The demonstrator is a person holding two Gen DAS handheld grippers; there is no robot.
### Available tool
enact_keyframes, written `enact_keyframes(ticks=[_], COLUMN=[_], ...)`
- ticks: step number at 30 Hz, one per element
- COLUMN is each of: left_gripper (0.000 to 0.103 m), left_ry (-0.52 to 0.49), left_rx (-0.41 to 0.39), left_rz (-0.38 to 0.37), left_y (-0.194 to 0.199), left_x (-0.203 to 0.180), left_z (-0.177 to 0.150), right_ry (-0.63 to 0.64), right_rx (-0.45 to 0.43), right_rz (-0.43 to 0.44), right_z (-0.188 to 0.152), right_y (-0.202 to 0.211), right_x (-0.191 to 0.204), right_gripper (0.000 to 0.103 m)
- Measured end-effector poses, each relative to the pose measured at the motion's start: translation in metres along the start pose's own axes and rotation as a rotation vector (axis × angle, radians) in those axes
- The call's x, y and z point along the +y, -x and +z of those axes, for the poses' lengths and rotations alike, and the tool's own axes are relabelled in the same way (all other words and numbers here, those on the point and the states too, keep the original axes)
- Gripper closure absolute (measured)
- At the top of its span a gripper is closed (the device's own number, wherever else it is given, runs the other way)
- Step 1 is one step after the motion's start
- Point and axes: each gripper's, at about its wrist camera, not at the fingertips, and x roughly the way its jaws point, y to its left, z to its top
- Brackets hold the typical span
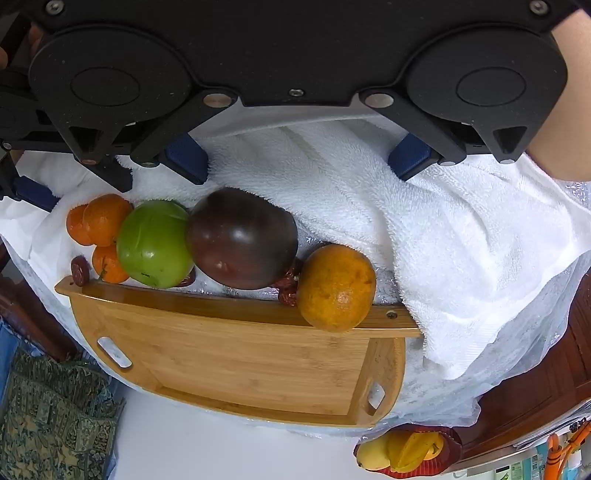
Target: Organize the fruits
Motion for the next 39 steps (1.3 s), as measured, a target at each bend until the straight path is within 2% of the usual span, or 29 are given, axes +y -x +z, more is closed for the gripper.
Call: enact_keyframes(ticks=[39], left_gripper=[0.0], left_ry=[-0.007], left_rx=[-0.001], left_rz=[0.004], left_y=[-0.0006], left_x=[-0.0013], left_z=[-0.0013], right_ry=[0.002], right_rx=[-0.002], right_rz=[-0.002], right_z=[-0.0001], right_y=[0.0011], right_x=[0.0004], right_gripper=[0.0])
